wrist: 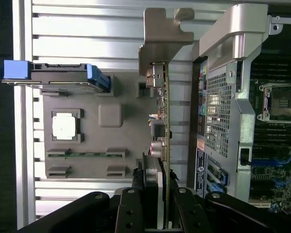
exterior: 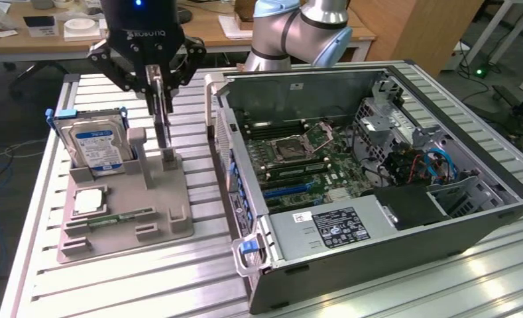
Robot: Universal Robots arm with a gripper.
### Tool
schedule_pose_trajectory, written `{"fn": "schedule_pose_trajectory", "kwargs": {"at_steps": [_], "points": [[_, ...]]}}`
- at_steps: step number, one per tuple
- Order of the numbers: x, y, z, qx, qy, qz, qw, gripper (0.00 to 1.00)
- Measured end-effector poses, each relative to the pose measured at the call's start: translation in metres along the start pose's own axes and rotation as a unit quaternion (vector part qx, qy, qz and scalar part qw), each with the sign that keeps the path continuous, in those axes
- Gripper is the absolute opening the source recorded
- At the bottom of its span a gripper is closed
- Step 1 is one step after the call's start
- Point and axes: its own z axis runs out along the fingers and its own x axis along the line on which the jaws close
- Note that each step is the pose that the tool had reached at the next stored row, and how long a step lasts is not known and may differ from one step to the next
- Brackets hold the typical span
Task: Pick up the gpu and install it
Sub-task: 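Pick up the gpu and move the gpu toward the slot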
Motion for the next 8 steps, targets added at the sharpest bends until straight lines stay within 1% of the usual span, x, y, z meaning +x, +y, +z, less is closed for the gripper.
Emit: {"fn": "schedule_pose_trajectory", "kwargs": {"at_steps": [8], "points": [[0.000,0.0001,-0.0172,-0.0001,0.0000,0.000,1.0000,0.28]]}}
